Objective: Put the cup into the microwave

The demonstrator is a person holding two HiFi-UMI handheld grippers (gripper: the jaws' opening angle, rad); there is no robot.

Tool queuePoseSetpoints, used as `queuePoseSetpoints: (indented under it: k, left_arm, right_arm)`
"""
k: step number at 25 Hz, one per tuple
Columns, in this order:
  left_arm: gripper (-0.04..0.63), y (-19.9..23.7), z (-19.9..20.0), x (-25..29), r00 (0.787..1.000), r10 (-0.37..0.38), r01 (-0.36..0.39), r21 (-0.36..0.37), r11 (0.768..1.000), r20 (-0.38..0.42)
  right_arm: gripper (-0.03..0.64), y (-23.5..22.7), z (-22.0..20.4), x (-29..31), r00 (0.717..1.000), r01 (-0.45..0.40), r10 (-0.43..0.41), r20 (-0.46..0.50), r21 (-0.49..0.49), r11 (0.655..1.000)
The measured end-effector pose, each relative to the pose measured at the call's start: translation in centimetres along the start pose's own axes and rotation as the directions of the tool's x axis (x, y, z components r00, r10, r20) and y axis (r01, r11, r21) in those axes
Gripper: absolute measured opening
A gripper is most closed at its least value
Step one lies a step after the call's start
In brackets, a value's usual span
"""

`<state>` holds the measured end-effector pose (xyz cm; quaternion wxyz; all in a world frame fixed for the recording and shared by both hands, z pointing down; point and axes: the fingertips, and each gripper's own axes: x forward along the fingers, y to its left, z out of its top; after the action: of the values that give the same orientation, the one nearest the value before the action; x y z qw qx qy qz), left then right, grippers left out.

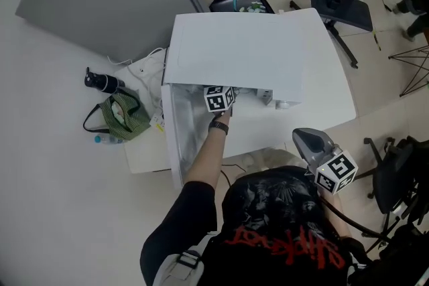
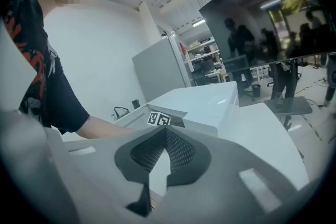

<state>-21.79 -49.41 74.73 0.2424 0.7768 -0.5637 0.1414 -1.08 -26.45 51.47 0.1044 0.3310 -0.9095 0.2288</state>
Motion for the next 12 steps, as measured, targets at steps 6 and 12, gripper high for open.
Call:
queuePoseSetpoints:
  k: [6, 12]
  left_arm:
    - [0.469, -0.5, -1.1, -5.1, 1.0, 0.012, -0.012, -0.058, 0.998, 0.005]
    - [0.459, -6.7, -3.1, -15.1, 0.994, -0.1, 0.104, -0.1, 0.99, 0.052]
  right_arm:
    - [0.002, 2.2, 0.7, 2.3, 0.994, -0.105, 0.105, -0.006, -0.041, 0.994]
    - [0.002, 4.8, 0.9, 5.3, 0.977, -0.213, 0.212, -0.009, -0.053, 0.976]
